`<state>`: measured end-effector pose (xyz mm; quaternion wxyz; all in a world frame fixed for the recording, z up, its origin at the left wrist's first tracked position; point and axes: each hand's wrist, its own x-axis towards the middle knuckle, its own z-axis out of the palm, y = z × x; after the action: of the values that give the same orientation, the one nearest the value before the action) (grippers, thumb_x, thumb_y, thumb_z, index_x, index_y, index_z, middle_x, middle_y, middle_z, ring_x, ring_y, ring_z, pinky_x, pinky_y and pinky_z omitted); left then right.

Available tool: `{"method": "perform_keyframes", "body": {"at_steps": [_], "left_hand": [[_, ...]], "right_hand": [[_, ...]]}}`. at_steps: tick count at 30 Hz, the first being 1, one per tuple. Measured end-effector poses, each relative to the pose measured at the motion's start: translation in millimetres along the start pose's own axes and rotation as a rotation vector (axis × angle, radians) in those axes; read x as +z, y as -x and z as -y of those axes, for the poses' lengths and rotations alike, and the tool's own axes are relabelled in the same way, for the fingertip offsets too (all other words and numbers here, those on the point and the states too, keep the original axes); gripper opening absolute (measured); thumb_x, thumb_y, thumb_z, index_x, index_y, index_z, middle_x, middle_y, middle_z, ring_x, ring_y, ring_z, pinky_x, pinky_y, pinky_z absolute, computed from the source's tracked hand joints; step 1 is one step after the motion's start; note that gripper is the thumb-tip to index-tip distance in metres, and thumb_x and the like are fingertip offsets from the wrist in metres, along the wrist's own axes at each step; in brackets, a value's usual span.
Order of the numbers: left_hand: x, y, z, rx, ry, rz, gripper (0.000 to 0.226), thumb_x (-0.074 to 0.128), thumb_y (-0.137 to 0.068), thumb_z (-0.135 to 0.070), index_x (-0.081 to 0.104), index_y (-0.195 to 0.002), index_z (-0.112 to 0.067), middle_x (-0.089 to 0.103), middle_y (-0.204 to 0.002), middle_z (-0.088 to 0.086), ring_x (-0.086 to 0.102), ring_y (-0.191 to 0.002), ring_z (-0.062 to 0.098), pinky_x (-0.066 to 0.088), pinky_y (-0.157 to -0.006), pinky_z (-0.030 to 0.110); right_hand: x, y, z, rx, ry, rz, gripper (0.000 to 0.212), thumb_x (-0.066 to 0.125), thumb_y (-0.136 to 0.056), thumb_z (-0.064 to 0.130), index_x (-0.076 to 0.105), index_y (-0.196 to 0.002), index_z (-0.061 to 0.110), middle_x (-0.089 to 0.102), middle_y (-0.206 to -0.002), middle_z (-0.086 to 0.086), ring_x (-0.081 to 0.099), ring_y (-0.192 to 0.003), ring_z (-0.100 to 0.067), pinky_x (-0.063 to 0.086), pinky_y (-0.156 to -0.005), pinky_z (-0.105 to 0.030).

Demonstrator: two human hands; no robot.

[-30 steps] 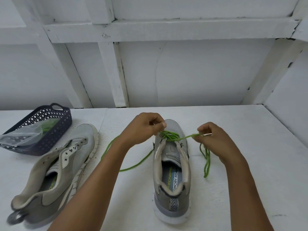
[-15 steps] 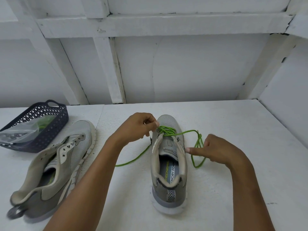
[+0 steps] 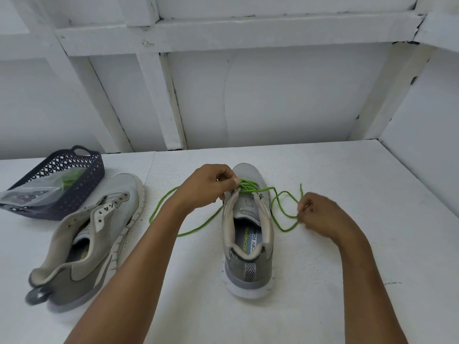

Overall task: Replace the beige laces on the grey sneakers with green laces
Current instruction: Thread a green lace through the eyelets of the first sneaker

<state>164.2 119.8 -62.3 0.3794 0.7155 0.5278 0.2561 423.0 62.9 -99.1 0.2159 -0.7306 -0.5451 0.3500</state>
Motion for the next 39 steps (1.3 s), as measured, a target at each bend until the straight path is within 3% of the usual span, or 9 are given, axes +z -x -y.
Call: {"method": "perform_keyframes", "body": {"at_steps": [1, 5, 11, 17, 21, 24, 29, 33, 39], "left_hand": [[-0.2, 1.7, -0.4, -0.004, -0.009, -0.006, 0.013, 0.064, -0.093, -0.025, 0.068, -0.087, -0.015, 0.065, -0.065, -0.012, 0.061, -0.060, 0.007, 0.045, -0.058, 0.024], [2.8, 5.7, -3.6, -0.028, -0.066, -0.005, 0.020, 0.066, -0.092, -0.038, 0.068, -0.087, -0.019, 0.067, -0.072, -0.009, 0.061, -0.063, 0.006, 0.046, -0.059, 0.027], [7.2, 7.3, -10.2, -0.026, -0.140, -0.051, 0.024, 0.068, -0.089, -0.044, 0.066, -0.086, -0.020, 0.068, -0.085, -0.003, 0.059, -0.074, 0.012, 0.047, -0.068, 0.033], [14.4, 6.3, -19.1, 0.016, -0.257, -0.101, 0.020, 0.063, -0.094, -0.036, 0.066, -0.091, -0.017, 0.065, -0.086, -0.005, 0.056, -0.078, 0.010, 0.042, -0.066, 0.025], [29.8, 2.4, -26.7, 0.015, -0.412, -0.096, 0.038, 0.058, -0.093, -0.052, 0.069, -0.082, -0.017, 0.064, -0.077, -0.004, 0.059, -0.075, 0.013, 0.042, -0.062, 0.028], [36.7, -3.0, -31.4, -0.053, -0.464, -0.046, 0.050, 0.059, -0.088, -0.060, 0.074, -0.077, -0.013, 0.065, -0.067, 0.005, 0.056, -0.062, 0.015, 0.039, -0.055, 0.028], [26.7, -12.5, -30.2, -0.168, -0.239, 0.068, 0.031, 0.074, -0.080, -0.035, 0.076, -0.079, -0.004, 0.065, -0.075, 0.015, 0.052, -0.065, 0.014, 0.042, -0.060, 0.029], [26.9, -12.9, -22.7, -0.237, -0.082, 0.074, 0.036, 0.075, -0.072, -0.030, 0.072, -0.083, 0.004, 0.056, -0.071, 0.007, 0.050, -0.068, 0.016, 0.041, -0.062, 0.032], [26.6, -12.5, -15.8, -0.213, -0.102, 0.096, 0.018, 0.075, -0.075, -0.031, 0.078, -0.073, -0.014, 0.067, -0.074, 0.011, 0.051, -0.065, 0.014, 0.040, -0.060, 0.028]], "right_hand": [[-1.6, -4.3, 1.3, 0.019, -0.032, -0.121, 0.002, 0.061, -0.090, 0.018, 0.060, -0.091, 0.017, 0.063, -0.085, 0.000, 0.060, -0.079, -0.018, 0.043, -0.065, -0.028], [8.6, -29.1, -1.0, 0.109, 0.144, -0.353, 0.032, 0.058, -0.095, 0.038, 0.060, -0.112, 0.010, 0.062, -0.108, -0.007, 0.060, -0.099, -0.028, 0.042, -0.073, -0.031], [31.4, -32.5, -5.8, 0.046, 0.276, -0.408, 0.014, 0.051, -0.089, 0.011, 0.064, -0.092, 0.010, 0.059, -0.102, -0.010, 0.053, -0.096, -0.030, 0.040, -0.067, -0.033], [15.5, -23.2, -5.5, -0.021, -0.165, -0.330, 0.010, 0.055, -0.090, 0.004, 0.062, -0.094, 0.010, 0.064, -0.085, 0.000, 0.058, -0.076, -0.016, 0.038, -0.055, -0.020], [7.9, -13.2, 3.8, -0.097, -0.322, -0.280, 0.022, 0.062, -0.088, 0.007, 0.066, -0.103, 0.022, 0.070, -0.091, 0.000, 0.065, -0.079, -0.015, 0.054, -0.072, -0.028], [3.2, -5.2, 13.0, -0.170, -0.358, -0.218, 0.021, 0.067, -0.086, 0.006, 0.073, -0.087, 0.026, 0.071, -0.086, 0.006, 0.065, -0.079, -0.011, 0.053, -0.074, -0.027], [3.7, 4.9, 28.3, -0.207, -0.350, -0.082, 0.005, 0.072, -0.084, 0.013, 0.069, -0.083, 0.018, 0.068, -0.078, 0.002, 0.060, -0.074, -0.010, 0.050, -0.072, -0.027], [2.3, 7.0, 33.1, -0.223, -0.285, -0.014, 0.009, 0.066, -0.088, 0.010, 0.069, -0.085, 0.018, 0.070, -0.070, -0.002, 0.063, -0.068, -0.007, 0.050, -0.073, -0.031], [5.7, 5.6, 43.2, -0.281, -0.199, -0.016, 0.015, 0.065, -0.093, 0.030, 0.074, -0.082, 0.027, 0.048, -0.056, 0.005, 0.038, -0.051, -0.011, 0.034, -0.058, -0.027]]}}
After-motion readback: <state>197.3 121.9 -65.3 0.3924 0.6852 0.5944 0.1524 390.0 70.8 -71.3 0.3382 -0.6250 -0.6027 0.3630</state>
